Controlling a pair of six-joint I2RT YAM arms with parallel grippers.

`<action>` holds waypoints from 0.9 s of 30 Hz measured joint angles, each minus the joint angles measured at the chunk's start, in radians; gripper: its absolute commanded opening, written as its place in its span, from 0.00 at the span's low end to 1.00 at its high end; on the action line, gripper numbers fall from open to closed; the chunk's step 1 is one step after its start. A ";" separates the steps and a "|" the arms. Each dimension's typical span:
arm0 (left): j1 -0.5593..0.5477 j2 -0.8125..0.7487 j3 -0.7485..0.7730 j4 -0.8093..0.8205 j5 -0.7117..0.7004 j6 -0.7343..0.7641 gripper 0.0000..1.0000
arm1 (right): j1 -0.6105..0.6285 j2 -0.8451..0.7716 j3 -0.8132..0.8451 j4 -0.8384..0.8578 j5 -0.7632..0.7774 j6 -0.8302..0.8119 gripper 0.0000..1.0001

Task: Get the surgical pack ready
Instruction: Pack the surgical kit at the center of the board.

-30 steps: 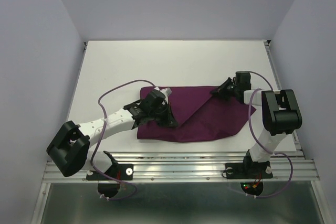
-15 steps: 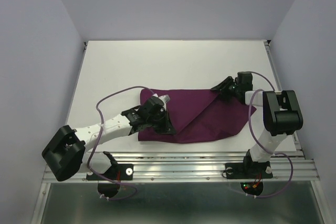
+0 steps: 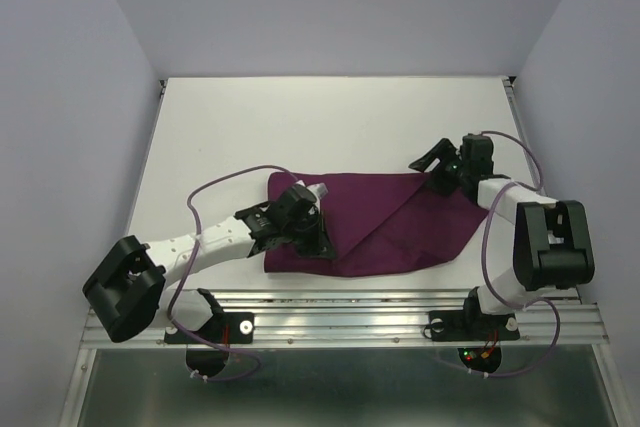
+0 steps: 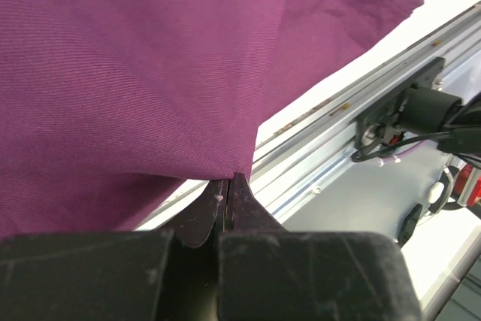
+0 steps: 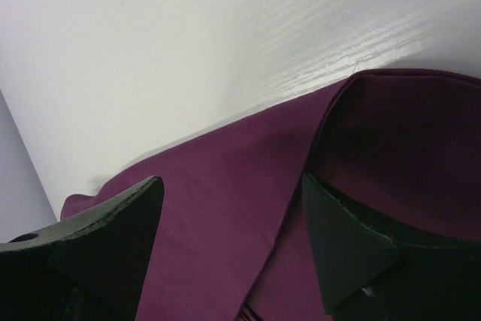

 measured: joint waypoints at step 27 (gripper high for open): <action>-0.008 0.093 0.136 -0.033 -0.008 0.032 0.00 | -0.011 0.099 0.018 -0.034 -0.023 -0.074 0.36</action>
